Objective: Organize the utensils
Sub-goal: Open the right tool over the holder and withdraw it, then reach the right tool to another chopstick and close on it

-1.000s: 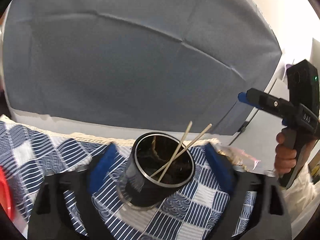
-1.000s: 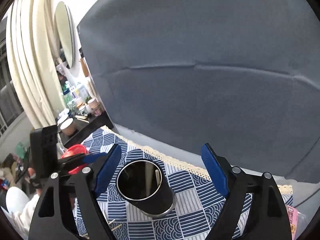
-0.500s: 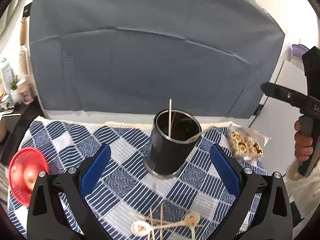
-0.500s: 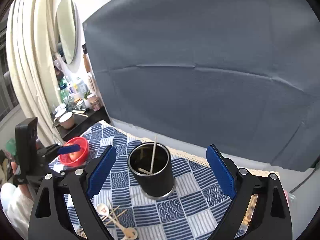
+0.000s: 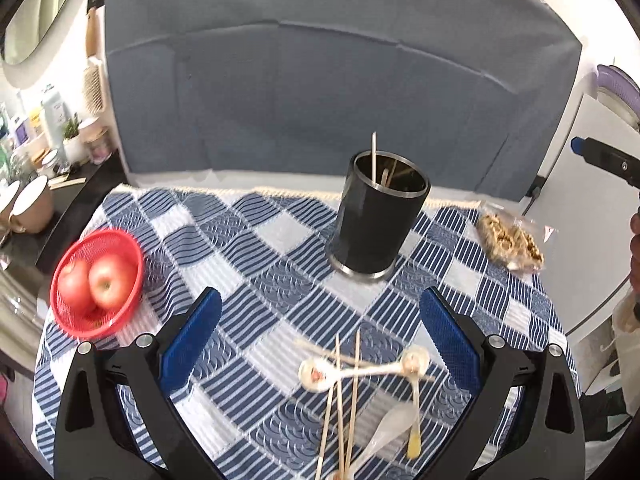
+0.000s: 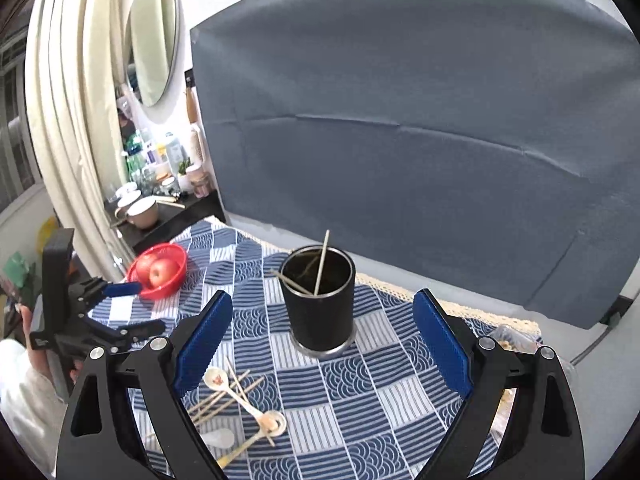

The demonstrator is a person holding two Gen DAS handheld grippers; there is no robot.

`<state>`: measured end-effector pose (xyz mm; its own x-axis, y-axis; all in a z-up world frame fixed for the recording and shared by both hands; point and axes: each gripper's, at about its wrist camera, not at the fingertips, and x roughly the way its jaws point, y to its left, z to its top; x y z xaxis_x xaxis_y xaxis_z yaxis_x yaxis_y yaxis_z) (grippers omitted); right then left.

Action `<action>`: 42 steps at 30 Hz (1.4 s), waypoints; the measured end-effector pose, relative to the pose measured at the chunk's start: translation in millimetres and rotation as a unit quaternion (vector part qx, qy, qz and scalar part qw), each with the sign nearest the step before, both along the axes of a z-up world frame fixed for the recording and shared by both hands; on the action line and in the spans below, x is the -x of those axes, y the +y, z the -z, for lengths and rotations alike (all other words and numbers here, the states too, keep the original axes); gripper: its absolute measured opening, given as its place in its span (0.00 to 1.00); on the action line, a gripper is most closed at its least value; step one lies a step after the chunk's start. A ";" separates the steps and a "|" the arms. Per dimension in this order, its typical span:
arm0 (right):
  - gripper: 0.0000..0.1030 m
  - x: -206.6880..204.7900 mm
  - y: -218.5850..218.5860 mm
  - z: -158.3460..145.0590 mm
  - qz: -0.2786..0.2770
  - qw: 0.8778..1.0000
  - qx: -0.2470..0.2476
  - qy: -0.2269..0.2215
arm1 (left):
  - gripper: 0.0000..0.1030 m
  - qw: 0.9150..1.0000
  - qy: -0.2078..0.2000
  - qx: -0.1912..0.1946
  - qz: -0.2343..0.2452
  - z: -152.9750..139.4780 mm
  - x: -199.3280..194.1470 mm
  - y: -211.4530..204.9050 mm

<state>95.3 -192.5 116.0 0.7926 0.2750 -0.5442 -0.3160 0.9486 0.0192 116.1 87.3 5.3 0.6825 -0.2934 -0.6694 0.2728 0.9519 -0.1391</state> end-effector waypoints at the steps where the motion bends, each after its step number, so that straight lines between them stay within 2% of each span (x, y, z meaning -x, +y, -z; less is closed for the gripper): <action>1: 0.85 2.5 1.1 1.2 0.000 1.000 0.003 0.001 | 0.94 1.000 0.004 -0.002 -0.004 3.8 4.7 4.2; 6: 0.85 7.3 10.3 14.0 -0.014 1.000 0.017 0.019 | 0.94 1.000 0.021 -0.010 -0.016 19.8 21.3 17.9; 17: 0.85 -14.1 55.2 74.6 -0.073 0.991 0.065 0.089 | 0.94 0.996 0.074 -0.031 -0.032 62.9 41.0 37.2; 30: 0.84 -65.4 92.1 144.5 -0.124 0.970 0.118 0.171 | 0.94 0.988 0.140 -0.050 -0.034 115.5 36.8 45.2; 37: 0.84 -91.0 102.0 185.8 -0.133 0.956 0.144 0.219 | 0.94 0.983 0.177 -0.056 -0.013 141.5 26.6 41.7; 42: 0.84 -100.1 107.7 208.3 -0.144 0.948 0.165 0.232 | 0.94 0.978 0.196 -0.066 0.006 153.9 21.9 37.5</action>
